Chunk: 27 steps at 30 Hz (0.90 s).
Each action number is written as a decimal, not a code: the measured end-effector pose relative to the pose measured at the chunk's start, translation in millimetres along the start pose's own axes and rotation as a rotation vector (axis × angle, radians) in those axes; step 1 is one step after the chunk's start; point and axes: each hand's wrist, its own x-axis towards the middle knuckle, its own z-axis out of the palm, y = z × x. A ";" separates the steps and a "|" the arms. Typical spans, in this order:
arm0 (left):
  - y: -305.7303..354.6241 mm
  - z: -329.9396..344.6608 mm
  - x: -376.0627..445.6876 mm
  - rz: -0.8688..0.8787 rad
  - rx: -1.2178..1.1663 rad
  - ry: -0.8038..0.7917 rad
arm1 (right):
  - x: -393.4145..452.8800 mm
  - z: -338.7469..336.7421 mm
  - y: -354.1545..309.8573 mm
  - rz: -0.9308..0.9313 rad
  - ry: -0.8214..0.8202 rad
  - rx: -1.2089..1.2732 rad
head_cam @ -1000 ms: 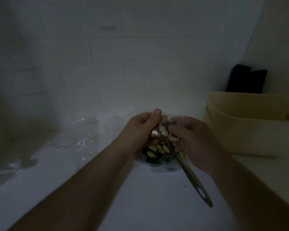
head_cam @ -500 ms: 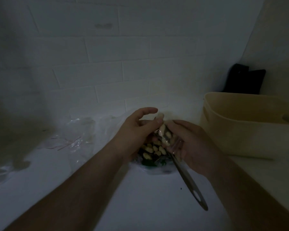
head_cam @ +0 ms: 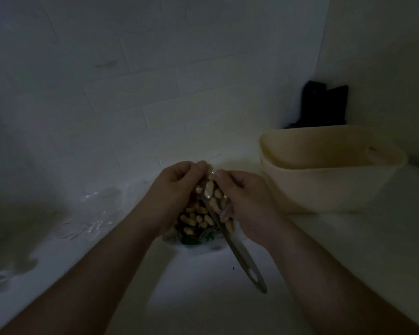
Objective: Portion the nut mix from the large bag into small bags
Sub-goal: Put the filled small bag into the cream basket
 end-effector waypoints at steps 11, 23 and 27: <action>53.1 55.8 25.6 0.178 -0.027 -0.002 | -9.3 -58.0 -89.6 -0.211 0.006 -0.271; 51.3 122.5 86.6 -0.037 0.459 -0.075 | 2.5 -170.9 -153.2 -0.189 0.247 -0.854; 41.3 117.3 67.6 0.200 0.610 -0.054 | -3.6 -181.4 -145.3 -0.098 0.212 -0.965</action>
